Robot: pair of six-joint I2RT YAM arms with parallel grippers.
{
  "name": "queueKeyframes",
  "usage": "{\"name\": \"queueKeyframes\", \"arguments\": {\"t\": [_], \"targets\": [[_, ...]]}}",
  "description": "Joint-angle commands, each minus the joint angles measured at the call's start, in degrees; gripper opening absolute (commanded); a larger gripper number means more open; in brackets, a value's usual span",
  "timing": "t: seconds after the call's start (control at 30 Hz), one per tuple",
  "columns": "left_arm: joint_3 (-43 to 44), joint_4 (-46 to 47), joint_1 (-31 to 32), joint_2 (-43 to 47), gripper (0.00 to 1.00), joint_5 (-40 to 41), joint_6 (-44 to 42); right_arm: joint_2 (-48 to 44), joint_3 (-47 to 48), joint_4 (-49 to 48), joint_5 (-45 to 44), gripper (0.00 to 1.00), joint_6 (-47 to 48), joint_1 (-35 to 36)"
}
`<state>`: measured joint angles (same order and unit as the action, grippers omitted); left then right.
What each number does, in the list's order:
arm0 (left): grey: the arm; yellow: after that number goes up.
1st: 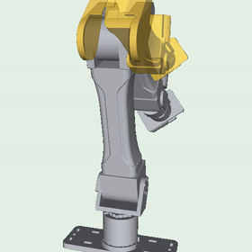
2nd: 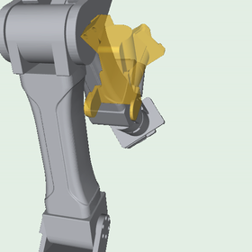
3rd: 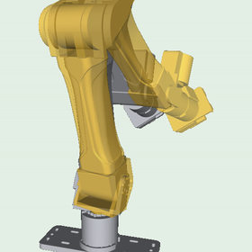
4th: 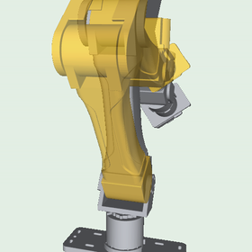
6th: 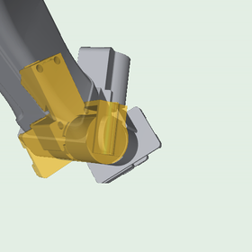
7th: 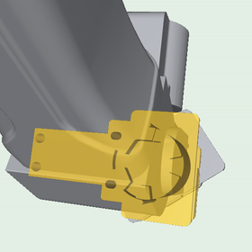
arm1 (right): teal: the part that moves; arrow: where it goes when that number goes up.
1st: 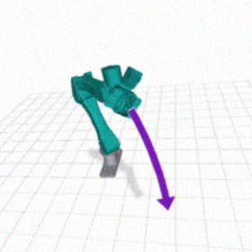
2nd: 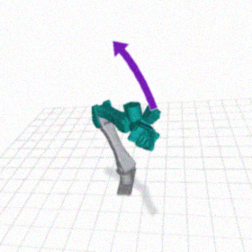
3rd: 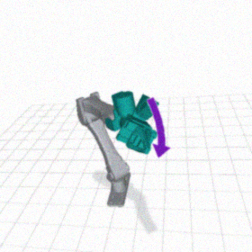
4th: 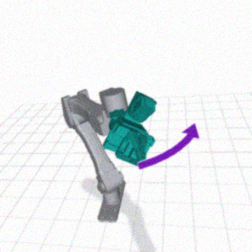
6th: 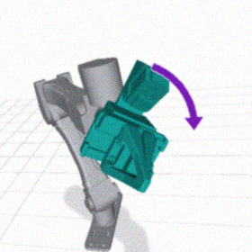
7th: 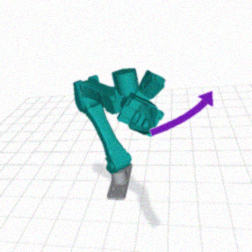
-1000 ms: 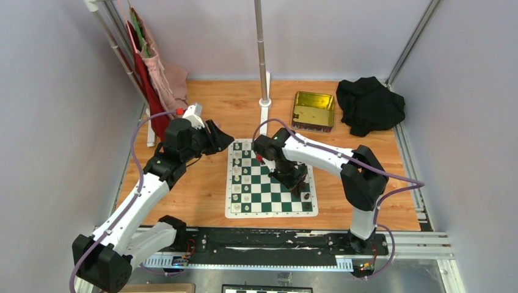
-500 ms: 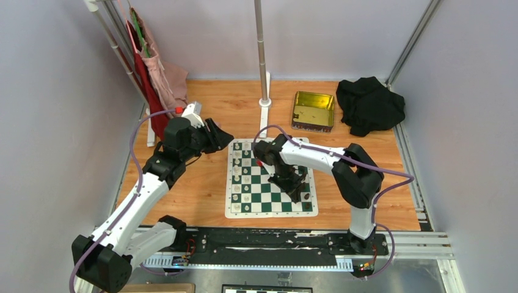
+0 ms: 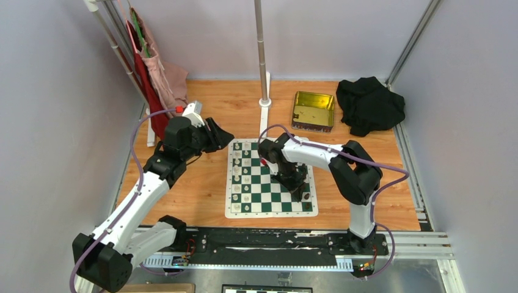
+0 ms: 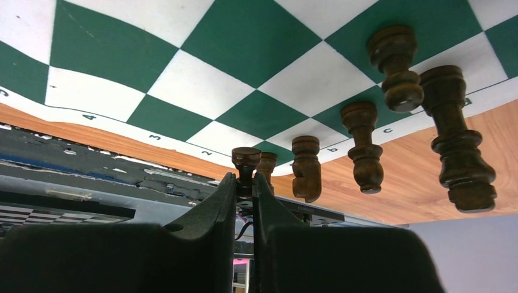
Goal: Set up the chess pieces on the board
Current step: Place the chess piece on the chessboard.
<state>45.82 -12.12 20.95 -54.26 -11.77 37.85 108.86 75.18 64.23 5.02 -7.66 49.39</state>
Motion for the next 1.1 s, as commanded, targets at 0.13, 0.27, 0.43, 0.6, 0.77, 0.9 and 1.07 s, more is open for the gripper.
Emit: {"name": "queueKeyframes", "arguments": {"t": [0.13,0.27,0.43,0.6,0.77,0.9,1.07], "targets": [[1.5,2.4,-0.4,-1.1,0.47,-0.5,-1.0,2.0,0.0,0.9,-0.6,0.05,1.5,-1.3],[1.5,2.6,-0.4,-1.1,0.48,-0.5,-1.0,2.4,0.1,0.8,-0.9,0.06,1.7,-1.6],[1.4,3.1,-0.4,-1.4,0.48,-0.8,-0.9,2.9,0.6,0.9,-1.0,0.08,1.9,-1.8],[1.3,3.3,-0.4,-1.5,0.48,-0.7,-0.9,3.4,0.9,1.1,-1.1,0.10,2.2,-2.1],[1.2,3.4,-0.4,-1.6,0.48,-0.8,-0.9,4.1,1.9,1.3,-1.1,0.12,2.5,-2.0],[1.0,3.6,-0.4,-1.6,0.48,-0.8,-0.9,4.4,2.6,1.5,-1.0,0.18,2.8,-2.0],[1.0,3.8,-0.4,-1.8,0.48,-0.9,-0.9,4.6,3.4,1.6,-1.1,0.23,3.1,-2.1]]}}
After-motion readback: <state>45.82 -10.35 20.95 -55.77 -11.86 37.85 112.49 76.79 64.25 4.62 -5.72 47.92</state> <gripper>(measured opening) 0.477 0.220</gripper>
